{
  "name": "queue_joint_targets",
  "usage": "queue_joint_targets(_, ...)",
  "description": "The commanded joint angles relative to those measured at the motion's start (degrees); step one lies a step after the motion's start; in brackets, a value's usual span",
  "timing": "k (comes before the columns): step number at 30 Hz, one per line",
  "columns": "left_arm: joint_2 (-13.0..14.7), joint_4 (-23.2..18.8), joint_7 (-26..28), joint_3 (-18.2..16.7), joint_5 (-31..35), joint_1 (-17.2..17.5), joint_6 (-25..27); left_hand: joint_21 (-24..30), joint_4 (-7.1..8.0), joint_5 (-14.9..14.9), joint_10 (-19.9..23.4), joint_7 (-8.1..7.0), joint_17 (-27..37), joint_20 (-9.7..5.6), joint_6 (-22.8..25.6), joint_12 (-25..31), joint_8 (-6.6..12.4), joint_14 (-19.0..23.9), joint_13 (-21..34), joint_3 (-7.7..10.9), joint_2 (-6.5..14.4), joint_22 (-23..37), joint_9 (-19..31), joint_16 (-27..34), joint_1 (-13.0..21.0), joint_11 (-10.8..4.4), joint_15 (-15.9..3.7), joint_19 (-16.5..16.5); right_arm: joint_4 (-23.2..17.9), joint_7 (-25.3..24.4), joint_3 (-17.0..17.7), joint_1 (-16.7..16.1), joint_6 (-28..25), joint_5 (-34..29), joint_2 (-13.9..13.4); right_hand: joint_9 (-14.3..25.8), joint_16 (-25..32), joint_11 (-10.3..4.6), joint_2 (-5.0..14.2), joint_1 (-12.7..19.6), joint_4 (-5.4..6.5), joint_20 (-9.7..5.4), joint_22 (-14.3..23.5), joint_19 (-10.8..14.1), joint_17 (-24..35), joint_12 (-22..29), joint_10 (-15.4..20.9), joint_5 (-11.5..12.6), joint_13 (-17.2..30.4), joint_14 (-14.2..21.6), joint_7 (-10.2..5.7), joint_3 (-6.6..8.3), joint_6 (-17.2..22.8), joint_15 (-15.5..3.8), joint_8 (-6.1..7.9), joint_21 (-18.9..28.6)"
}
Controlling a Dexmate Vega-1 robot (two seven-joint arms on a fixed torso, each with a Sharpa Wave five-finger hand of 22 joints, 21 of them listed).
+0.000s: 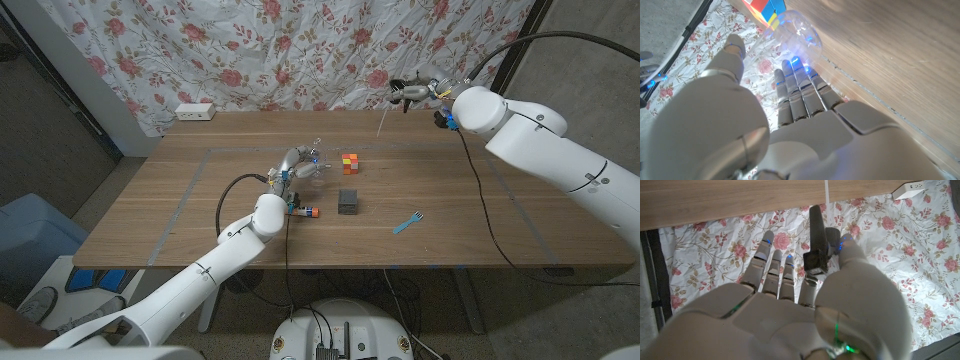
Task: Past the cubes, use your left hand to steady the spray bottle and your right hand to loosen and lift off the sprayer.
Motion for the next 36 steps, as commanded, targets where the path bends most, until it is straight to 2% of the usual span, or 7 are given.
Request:
queue_joint_targets(1,1.34,0.95,-0.05,-2.16,-2.09,1.51,-3.91,-0.01,3.59,-0.15,3.67,-3.09,0.18,-0.02,6.50,-0.14,-0.36,-0.36,-0.01,3.12,10.09,0.23,0.12,-0.05,-10.55,-4.12,-5.48,-0.38,1.93,-1.46,-1.58,-0.05,-0.45,-1.87,1.18,0.07,0.45,-0.59,0.03,0.85,0.17,-0.43,0.11,0.16,0.33,0.03,0.49,0.47,0.14,0.16,-1.63,0.11,1.58,-0.67,0.25,-0.05)
queue_joint_targets(15,1.22,3.82,-0.86,-4.24,-5.65,2.77,-8.74,-0.64,3.59,-0.18,2.69,-4.06,-0.10,0.37,5.96,-0.61,-0.98,-1.72,-0.41,2.56,9.46,0.16,0.01,-0.70,-11.00,-5.58,-6.10,-2.69,4.45,-1.83,-2.13,-0.63,-0.52,-2.34,2.43,0.09,0.54,-0.97,0.00,0.50,0.39,-0.63,0.11,-0.01,0.41,-0.11,0.48,0.42,0.16,0.29,-1.88,-0.11,1.76,-1.39,0.33,-0.11)
queue_joint_targets(16,1.14,3.82,-0.77,-4.39,-5.87,2.89,-8.54,-0.93,3.53,-0.15,2.41,-4.33,-0.28,0.56,5.73,-0.77,-1.16,-2.34,-0.55,2.56,9.32,0.14,-0.02,-1.07,-11.03,-5.90,-6.08,-3.70,4.54,-1.87,-2.17,-0.65,-0.65,-2.37,2.48,0.10,0.55,-0.92,0.01,0.47,0.40,-0.64,0.11,-0.05,0.42,-0.12,0.50,0.42,0.16,0.28,-1.87,-0.13,1.74,-1.41,0.33,-0.12)
queue_joint_targets(25,0.69,6.52,-1.14,-5.29,-7.78,3.36,-11.97,-0.97,3.46,-0.12,1.69,-4.85,-0.80,1.06,5.51,-1.15,-1.61,-3.14,-1.01,2.39,8.83,0.08,-0.12,-1.66,-11.21,-6.20,-6.15,-4.96,5.35,-2.26,-2.24,-0.91,-0.96,-2.25,2.97,0.11,0.57,-1.04,0.08,0.37,0.46,-0.79,0.11,-0.13,0.48,-0.24,0.38,0.43,0.17,0.26,-1.95,-0.18,1.69,-1.61,0.32,-0.14)
queue_joint_targets(36,0.51,9.72,-3.01,-6.27,-10.41,3.12,-15.42,-0.80,3.28,-0.14,1.15,-5.33,-1.04,0.85,5.18,-1.42,-2.11,-3.58,-1.46,1.87,8.13,0.04,-0.24,-1.84,-11.21,-6.47,-6.36,-5.45,6.15,-3.49,-2.06,-1.59,-0.87,-1.92,3.97,0.10,0.61,-1.04,0.12,0.25,0.50,-0.87,0.11,-0.19,0.54,-0.32,0.35,0.46,0.18,0.26,-1.99,-0.26,1.56,-1.67,0.26,-0.14)
